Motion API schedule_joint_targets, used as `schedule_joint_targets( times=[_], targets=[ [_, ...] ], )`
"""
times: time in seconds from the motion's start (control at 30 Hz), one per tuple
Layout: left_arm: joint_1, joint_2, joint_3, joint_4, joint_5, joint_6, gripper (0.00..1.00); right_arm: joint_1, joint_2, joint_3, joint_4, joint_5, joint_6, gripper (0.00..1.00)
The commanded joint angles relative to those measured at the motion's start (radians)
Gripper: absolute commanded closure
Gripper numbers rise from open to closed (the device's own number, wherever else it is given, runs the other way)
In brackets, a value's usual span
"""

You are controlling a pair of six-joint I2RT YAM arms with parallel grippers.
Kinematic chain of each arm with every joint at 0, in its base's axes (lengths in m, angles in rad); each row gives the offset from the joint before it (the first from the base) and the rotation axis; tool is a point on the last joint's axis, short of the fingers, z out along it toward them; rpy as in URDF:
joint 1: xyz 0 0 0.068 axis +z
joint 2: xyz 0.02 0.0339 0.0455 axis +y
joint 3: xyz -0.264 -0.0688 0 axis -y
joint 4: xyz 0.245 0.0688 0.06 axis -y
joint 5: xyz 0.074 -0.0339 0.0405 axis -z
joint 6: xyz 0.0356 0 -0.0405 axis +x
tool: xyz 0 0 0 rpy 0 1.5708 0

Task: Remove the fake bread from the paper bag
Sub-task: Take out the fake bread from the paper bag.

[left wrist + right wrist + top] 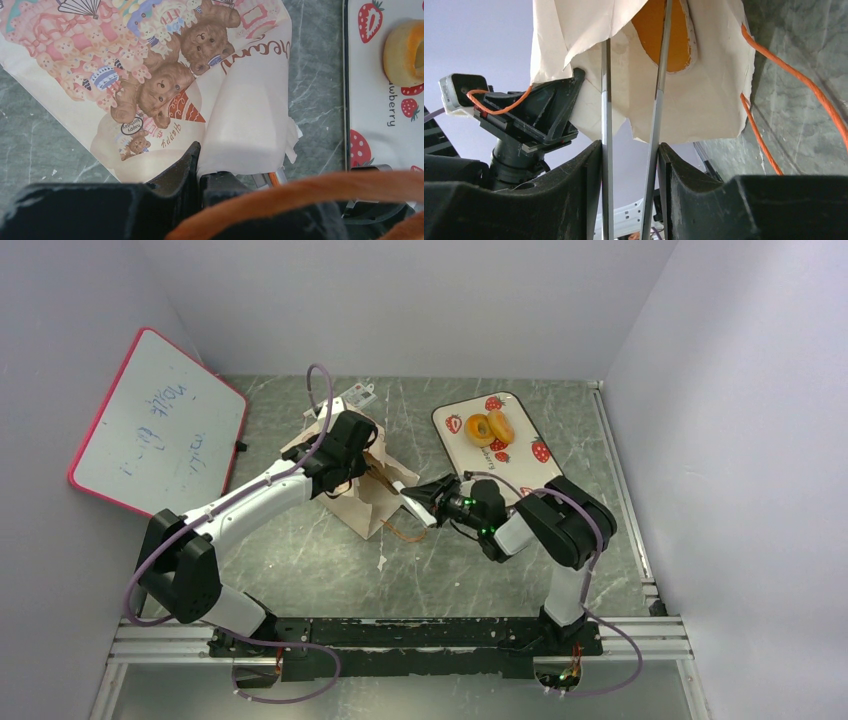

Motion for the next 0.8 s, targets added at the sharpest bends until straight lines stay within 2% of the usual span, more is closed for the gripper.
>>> schedule_joint_targets(
  times=[0.0, 0.2, 0.63, 0.7, 0.77],
  targets=[
    [-0.008, 0.004, 0.011, -0.057, 0.042, 0.004, 0.93, -0.009, 0.039, 0.006, 0.121, 0.013, 0.040, 0.55],
    [-0.007, 0.010, 0.011, -0.051, 0.050, 0.020, 0.93, -0.009, 0.104, 0.054, 0.156, 0.010, 0.059, 0.50],
    [-0.018, 0.007, -0.012, -0.035, 0.091, 0.021, 0.93, -0.009, 0.185, 0.144, 0.116, 0.036, 0.039, 0.49],
    [-0.021, 0.011, -0.012, -0.033, 0.094, 0.017, 0.93, -0.009, 0.203, 0.168, 0.106, 0.037, 0.034, 0.53],
    [-0.025, 0.010, -0.013, -0.032, 0.095, 0.015, 0.93, -0.009, 0.203, 0.181, 0.085, 0.042, 0.019, 0.65]
  ],
)
